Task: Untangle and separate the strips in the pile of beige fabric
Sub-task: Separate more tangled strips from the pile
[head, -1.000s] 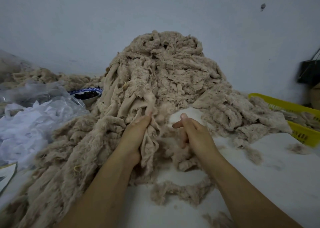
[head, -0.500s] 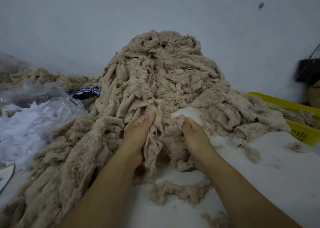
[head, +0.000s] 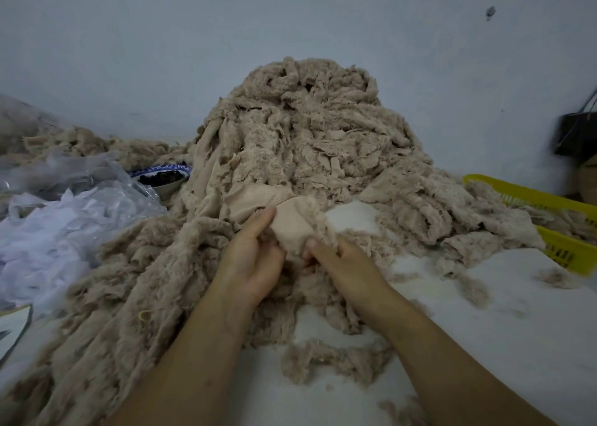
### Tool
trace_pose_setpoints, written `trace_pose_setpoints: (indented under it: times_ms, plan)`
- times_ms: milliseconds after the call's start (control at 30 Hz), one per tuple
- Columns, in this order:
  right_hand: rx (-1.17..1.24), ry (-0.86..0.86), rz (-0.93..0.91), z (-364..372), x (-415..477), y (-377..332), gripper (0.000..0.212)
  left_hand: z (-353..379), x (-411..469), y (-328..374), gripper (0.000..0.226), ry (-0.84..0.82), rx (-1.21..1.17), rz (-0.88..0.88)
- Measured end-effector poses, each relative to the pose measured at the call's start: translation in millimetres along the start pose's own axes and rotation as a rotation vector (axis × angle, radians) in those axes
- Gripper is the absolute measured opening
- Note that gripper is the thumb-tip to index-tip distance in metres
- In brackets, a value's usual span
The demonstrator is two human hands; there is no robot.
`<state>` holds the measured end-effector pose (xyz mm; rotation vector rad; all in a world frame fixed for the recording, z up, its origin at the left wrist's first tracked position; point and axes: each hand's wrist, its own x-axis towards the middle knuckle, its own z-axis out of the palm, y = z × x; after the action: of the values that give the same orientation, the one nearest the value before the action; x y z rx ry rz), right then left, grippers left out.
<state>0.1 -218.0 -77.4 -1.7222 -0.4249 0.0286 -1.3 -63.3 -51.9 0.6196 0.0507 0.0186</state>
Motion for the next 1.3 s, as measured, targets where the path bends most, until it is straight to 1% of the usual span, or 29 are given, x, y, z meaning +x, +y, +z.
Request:
trace_pose_setpoints:
  times_ms: [33, 67, 133, 167, 233, 300, 367, 433, 567, 600, 633, 667, 700, 733, 800, 833, 867, 900, 933, 967, 1033, 1067, 1100, 1133, 1200, 1233, 1267, 1300]
  plan:
    - [0.046, 0.071, 0.012, -3, 2, -2, 0.029, 0, 1, -1, 0.058, 0.005, 0.0, 0.016]
    - [0.107, 0.124, 0.026, -6, 4, -2, 0.035, -1, 3, -1, 0.054, 0.009, 0.027, 0.023]
    - [0.179, 0.16, 0.036, -13, 7, -1, 0.046, -1, 5, -4, 0.034, 0.033, 0.127, 0.031]
    - [0.186, 0.154, 0.044, -14, 8, 0, 0.05, -1, 4, -5, 0.028, 0.044, 0.169, 0.038]
    - [0.189, 0.142, 0.084, -12, 7, 4, 0.051, 2, 2, -8, 0.028, 0.041, 0.22, 0.044]
    - [0.19, 0.177, 0.12, -9, 7, 5, 0.049, 4, 0, -8, 0.024, 0.031, 0.248, 0.026]
    - [0.19, 0.237, 0.126, -11, 10, 4, 0.058, 4, -1, -5, 0.018, 0.079, 0.28, 0.012]
    - [0.259, 0.311, 0.131, -16, 13, 3, 0.064, 3, 0, -1, 0.015, 0.141, 0.33, 0.016]
    - [0.497, 0.47, 0.159, -34, 14, 3, 0.051, -2, 3, 8, 0.015, 0.183, 0.279, 0.068]
    - [0.505, 0.495, 0.172, -37, 14, 4, 0.048, -4, 4, 11, 0.016, 0.199, 0.267, 0.088]
    - [0.461, 0.496, 0.186, -38, 14, 3, 0.046, -5, 6, 12, 0.018, 0.211, 0.236, 0.092]
    - [0.372, 0.464, 0.202, -39, 14, 0, 0.046, -6, 6, 13, 0.02, 0.21, 0.202, 0.077]
    - [0.252, 0.385, 0.205, -37, 12, -2, 0.046, -6, 6, 13, 0.02, 0.196, 0.193, 0.067]
    - [0.117, 0.252, 0.189, -34, 8, -4, 0.047, -5, 5, 11, 0.019, 0.176, 0.2, 0.066]
    - [-0.122, -0.137, 0.148, -25, -2, -9, 0.048, -4, 3, 8, 0.021, 0.119, 0.199, 0.084]
    - [-0.19, -0.329, 0.14, -20, -7, -12, 0.048, -4, 3, 7, 0.023, 0.091, 0.197, 0.099]
    - [-0.219, -0.471, 0.144, -17, -11, -14, 0.052, -3, 2, 6, 0.026, 0.067, 0.204, 0.117]
    - [-0.227, -0.535, 0.147, -14, -13, -15, 0.059, -2, 2, 5, 0.029, 0.046, 0.224, 0.136]
    - [-0.222, -0.527, 0.136, -13, -13, -16, 0.068, -1, 1, 5, 0.031, 0.022, 0.257, 0.154]
    - [-0.217, -0.432, 0.12, -13, -11, -16, 0.075, 0, 1, 4, 0.033, -0.001, 0.305, 0.169]
    - [-0.248, -0.087, 0.092, -16, -5, -12, 0.078, 2, -1, 1, 0.04, -0.055, 0.398, 0.181]
    - [-0.245, 0.078, 0.072, -18, -2, -11, 0.076, 3, -1, -1, 0.045, -0.079, 0.449, 0.184]
    - [-0.216, 0.191, 0.043, -20, 1, -10, 0.069, 3, -2, -2, 0.05, -0.102, 0.517, 0.188]
    - [-0.168, 0.249, 0.002, -22, 3, -8, 0.058, 4, -3, -4, 0.054, -0.124, 0.595, 0.194]
    - [-0.069, 0.257, -0.082, -24, 5, -7, 0.033, 5, -6, -9, 0.057, -0.184, 0.723, 0.202]
    - [-0.048, 0.21, -0.104, -24, 5, -7, 0.018, 4, -8, -11, 0.057, -0.21, 0.767, 0.198]
    - [-0.071, 0.146, -0.121, -22, 5, -6, 0.016, 5, -10, -13, 0.059, -0.229, 0.809, 0.194]
    - [-0.13, 0.084, -0.145, -20, 4, -5, 0.022, 5, -11, -14, 0.061, -0.246, 0.855, 0.19]
